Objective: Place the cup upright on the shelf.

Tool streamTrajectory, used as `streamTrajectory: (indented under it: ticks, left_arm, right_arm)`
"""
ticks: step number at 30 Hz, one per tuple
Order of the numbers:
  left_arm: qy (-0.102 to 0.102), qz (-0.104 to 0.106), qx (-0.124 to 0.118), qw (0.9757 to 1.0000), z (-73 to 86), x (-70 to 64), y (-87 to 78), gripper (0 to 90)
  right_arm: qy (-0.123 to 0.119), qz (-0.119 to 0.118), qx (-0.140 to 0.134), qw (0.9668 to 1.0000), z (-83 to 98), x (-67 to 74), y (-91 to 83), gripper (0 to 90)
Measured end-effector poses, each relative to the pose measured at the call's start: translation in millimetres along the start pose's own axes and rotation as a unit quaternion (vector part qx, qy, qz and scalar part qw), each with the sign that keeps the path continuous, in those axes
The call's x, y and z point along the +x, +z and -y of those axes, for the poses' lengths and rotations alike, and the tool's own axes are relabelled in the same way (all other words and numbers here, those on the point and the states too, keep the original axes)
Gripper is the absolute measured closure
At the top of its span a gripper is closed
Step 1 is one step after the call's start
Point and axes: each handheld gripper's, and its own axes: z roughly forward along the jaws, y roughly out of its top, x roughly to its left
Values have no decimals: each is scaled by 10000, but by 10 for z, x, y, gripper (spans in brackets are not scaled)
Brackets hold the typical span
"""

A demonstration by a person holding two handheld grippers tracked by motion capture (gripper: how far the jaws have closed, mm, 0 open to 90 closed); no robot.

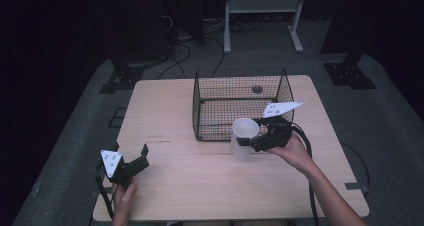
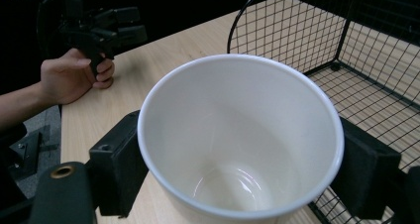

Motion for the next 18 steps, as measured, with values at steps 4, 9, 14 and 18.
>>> streamTrajectory:
  ticks: [4, 9, 14, 18]
  left_arm:
    - [-5, -3, 1, 10000, 0, 1, 0, 0]
    - [2, -2, 6, 10000, -1, 4, 0, 0]
    - [-7, 3, 3, 10000, 0, 4, 0, 0]
    - [-10, 1, -1, 10000, 0, 4, 0, 0]
  right_arm:
    - [-24, 35, -30, 10000, -102, -38, -24, 188]
    - [-89, 68, -55, 9999, -196, -51, -34, 189]
    - [-153, 99, -67, 9998, -306, -65, -16, 189]
    - [-180, 125, -53, 9997, -389, -101, 5, 189]
